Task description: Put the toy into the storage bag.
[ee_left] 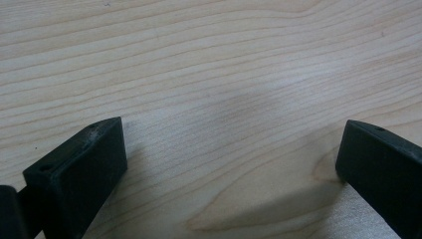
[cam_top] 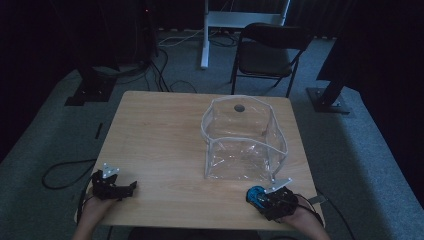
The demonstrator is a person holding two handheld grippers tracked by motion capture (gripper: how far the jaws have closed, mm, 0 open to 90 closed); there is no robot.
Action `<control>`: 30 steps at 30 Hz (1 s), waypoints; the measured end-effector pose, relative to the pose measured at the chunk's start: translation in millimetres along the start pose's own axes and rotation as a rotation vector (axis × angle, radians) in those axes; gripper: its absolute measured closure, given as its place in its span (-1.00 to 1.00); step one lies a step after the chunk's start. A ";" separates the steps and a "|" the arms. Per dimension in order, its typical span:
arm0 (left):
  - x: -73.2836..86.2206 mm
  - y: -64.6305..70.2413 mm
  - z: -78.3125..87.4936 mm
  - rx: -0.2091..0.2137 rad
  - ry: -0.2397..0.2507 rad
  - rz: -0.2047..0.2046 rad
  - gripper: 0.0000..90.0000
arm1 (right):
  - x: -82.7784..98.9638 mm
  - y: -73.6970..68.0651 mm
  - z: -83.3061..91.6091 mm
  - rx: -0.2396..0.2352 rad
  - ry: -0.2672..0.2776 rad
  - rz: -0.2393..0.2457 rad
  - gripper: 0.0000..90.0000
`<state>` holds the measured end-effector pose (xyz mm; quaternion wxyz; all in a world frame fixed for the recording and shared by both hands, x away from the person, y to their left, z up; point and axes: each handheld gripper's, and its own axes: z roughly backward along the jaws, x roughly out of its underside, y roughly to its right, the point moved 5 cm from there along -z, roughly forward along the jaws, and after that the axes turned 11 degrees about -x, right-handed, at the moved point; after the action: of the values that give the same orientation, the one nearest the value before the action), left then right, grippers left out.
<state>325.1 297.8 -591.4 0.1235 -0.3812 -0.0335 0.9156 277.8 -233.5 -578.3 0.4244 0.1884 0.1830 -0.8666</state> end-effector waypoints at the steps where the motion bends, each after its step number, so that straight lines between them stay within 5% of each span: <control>1: 0.0 0.1 0.0 -0.002 0.000 0.001 -0.99 | -0.8 -0.3 -0.5 0.000 -0.001 -0.002 -0.45; 13: 0.5 0.4 0.4 -0.003 0.001 0.000 -1.00 | -3.9 -2.5 2.7 0.013 0.012 0.016 -0.40; 24: 0.6 0.4 0.5 -0.004 0.000 0.001 -1.00 | -8.6 -3.3 20.7 -0.005 0.110 0.017 -0.40; 28: 0.7 0.4 0.5 -0.004 0.000 0.001 -1.00 | -10.4 -3.9 27.0 -0.053 0.145 0.016 -0.40; 30: 0.7 0.4 0.5 -0.004 0.000 0.001 -1.00 | -12.1 -3.3 29.5 -0.031 0.155 0.013 -0.40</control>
<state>324.2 297.7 -591.5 0.1222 -0.3814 -0.0351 0.9156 277.0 -237.7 -546.6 0.4176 0.2494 0.2276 -0.8436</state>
